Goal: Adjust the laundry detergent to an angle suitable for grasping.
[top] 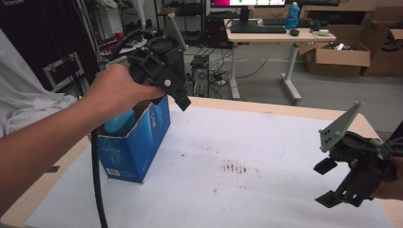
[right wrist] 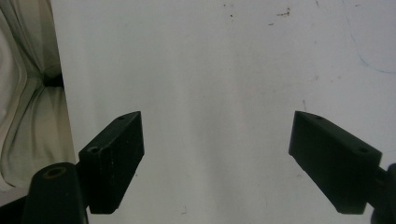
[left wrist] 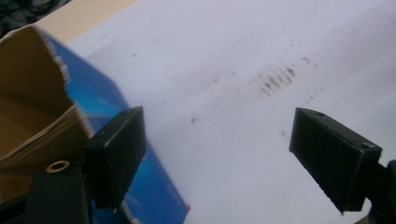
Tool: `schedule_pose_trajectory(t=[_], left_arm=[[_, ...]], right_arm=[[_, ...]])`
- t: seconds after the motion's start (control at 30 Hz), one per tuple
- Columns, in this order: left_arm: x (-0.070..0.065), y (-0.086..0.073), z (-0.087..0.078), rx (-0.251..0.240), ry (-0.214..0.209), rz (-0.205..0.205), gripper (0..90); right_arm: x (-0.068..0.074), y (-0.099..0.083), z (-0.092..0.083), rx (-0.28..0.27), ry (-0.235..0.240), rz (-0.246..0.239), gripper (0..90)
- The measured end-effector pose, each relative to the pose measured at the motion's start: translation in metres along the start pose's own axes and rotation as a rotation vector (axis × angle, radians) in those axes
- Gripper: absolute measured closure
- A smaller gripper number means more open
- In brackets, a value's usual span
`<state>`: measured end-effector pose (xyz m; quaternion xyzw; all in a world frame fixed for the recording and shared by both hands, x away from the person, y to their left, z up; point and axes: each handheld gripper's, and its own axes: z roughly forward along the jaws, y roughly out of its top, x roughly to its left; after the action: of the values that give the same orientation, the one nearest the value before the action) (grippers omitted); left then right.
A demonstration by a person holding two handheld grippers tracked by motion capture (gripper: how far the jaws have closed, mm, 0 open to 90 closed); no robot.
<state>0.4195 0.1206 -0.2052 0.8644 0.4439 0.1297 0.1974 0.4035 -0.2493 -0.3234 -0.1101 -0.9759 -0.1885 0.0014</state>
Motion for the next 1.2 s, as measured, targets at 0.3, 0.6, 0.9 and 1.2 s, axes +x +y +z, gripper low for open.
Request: schedule_pose_trajectory(t=[0.3,0.6,0.9,1.2], left_arm=[[-0.026,0.014,0.027,0.046,-0.063,0.133,19.5],[-0.042,0.022,0.062,0.141,-0.124,0.288,19.9],[-0.062,0.028,0.094,0.195,-0.151,0.414,20.2],[-0.080,0.024,0.116,0.242,-0.160,0.554,20.8]], right_arm=[[0.000,0.000,-0.002,-0.009,-0.008,0.017,18.0],[-0.003,0.003,0.003,0.003,-0.006,0.037,17.8],[-0.006,0.010,0.011,0.019,-0.001,0.063,17.8],[-0.006,0.017,0.013,0.028,0.003,0.069,17.9]])
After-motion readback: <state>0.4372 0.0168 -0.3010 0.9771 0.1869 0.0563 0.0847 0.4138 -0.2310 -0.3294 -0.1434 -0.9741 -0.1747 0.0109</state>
